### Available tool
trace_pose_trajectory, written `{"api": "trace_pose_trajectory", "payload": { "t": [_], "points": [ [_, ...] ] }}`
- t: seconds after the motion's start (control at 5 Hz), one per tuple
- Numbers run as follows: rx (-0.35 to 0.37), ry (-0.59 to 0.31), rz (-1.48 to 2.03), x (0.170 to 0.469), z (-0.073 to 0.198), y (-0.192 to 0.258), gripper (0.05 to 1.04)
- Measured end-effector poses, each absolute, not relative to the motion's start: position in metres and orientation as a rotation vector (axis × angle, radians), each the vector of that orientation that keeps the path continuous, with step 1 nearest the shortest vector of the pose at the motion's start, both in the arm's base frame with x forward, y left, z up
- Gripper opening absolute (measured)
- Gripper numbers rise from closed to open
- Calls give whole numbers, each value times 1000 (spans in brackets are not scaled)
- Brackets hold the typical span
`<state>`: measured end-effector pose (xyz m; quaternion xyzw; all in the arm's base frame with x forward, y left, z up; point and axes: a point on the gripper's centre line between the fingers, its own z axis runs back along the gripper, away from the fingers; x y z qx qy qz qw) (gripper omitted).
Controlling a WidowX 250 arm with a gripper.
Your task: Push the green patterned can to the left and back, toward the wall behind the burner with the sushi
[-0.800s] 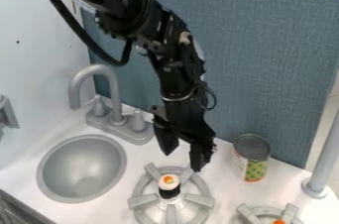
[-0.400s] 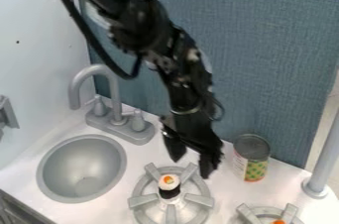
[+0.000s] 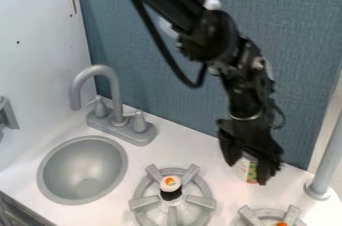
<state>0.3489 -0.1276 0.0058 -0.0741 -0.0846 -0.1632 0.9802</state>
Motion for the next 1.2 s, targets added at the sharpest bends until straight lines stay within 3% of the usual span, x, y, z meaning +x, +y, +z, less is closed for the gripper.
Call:
{"api": "trace_pose_trajectory", "payload": {
  "t": [0.6,1.2],
  "points": [
    [-104,-117,-233,394,-21,-162,1007],
    [-143,-190,-207,426,-47,-178,1007]
  ]
}}
